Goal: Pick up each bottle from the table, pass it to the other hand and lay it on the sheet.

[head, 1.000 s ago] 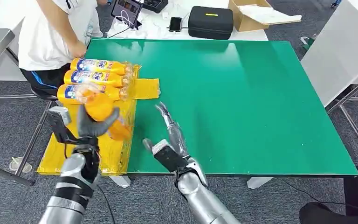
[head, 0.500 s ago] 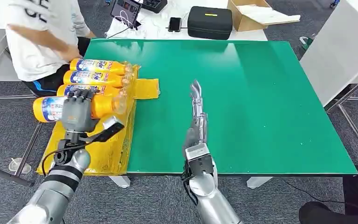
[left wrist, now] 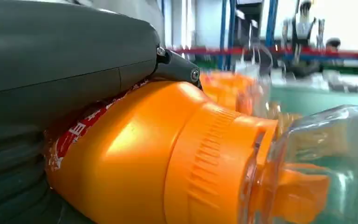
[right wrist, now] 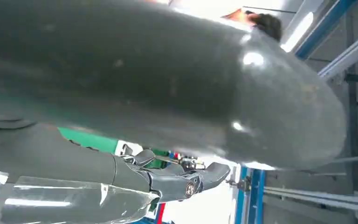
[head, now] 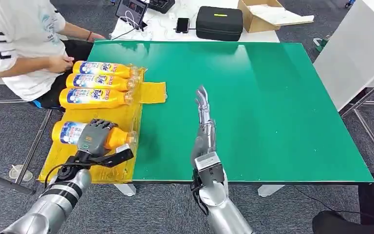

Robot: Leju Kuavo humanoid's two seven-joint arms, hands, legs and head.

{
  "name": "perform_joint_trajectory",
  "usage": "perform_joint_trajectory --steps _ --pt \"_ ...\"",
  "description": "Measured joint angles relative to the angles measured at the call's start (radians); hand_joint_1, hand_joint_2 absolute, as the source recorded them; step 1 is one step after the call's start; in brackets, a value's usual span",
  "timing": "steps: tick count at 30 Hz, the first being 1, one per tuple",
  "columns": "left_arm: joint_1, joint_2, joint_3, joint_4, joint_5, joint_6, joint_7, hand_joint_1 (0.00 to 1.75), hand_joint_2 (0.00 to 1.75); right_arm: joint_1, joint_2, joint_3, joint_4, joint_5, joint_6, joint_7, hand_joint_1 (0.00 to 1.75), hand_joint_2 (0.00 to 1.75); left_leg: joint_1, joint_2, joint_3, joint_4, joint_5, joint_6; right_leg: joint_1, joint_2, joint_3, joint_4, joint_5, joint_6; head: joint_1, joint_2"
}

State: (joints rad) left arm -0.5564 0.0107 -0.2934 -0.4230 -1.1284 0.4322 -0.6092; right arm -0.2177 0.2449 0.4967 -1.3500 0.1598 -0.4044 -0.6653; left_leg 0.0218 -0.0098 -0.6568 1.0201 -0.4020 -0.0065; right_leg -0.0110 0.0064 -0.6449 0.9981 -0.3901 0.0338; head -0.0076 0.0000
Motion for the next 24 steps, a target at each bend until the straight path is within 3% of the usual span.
perform_joint_trajectory --steps 15,19,20,21,22,24 --pt "0.003 0.000 0.000 0.030 0.012 -0.014 -0.007 1.75 1.75 0.000 0.000 0.002 0.010 0.003 0.005 0.001 0.00 0.00 0.000 0.000 0.000 0.000 0.000 0.000 0.000 0.000 0.000 0.000 0.000 0.000 0.000 0.000" --pt "-0.001 0.000 0.002 0.030 0.062 -0.104 -0.042 1.71 1.75 0.000 0.000 0.007 0.018 0.006 0.021 0.010 0.00 0.00 0.000 0.000 0.000 0.000 0.000 0.000 0.000 0.000 0.000 0.000 0.000 0.000 0.000 0.000" --pt "-0.003 0.000 0.002 0.030 0.078 -0.138 -0.049 0.93 1.75 0.000 0.001 0.008 0.020 0.008 0.026 0.010 0.00 0.00 0.000 -0.001 0.000 0.000 0.000 0.000 0.000 0.000 0.001 0.000 0.000 0.000 0.000 0.000" --pt "-0.007 0.000 0.003 0.030 0.093 -0.177 -0.056 0.35 1.75 0.000 0.002 0.008 0.023 0.009 0.031 0.012 0.00 0.00 0.000 -0.002 0.001 0.000 0.000 0.000 0.000 0.000 0.002 0.000 0.000 0.000 0.000 0.000" --pt "-0.015 0.001 0.003 0.030 0.108 -0.216 -0.061 0.00 1.75 -0.001 0.002 0.009 0.027 0.010 0.037 0.014 0.00 0.00 0.000 -0.003 0.002 0.000 0.000 0.000 0.000 -0.001 0.003 0.000 0.000 0.000 0.000 0.000" --pt "-0.026 0.004 0.005 0.030 0.133 -0.284 -0.071 0.00 1.75 -0.001 0.003 0.011 0.034 0.012 0.045 0.016 0.00 0.00 0.000 -0.005 0.004 0.000 0.000 0.000 0.000 -0.002 0.006 0.000 -0.001 0.000 0.000 0.000"
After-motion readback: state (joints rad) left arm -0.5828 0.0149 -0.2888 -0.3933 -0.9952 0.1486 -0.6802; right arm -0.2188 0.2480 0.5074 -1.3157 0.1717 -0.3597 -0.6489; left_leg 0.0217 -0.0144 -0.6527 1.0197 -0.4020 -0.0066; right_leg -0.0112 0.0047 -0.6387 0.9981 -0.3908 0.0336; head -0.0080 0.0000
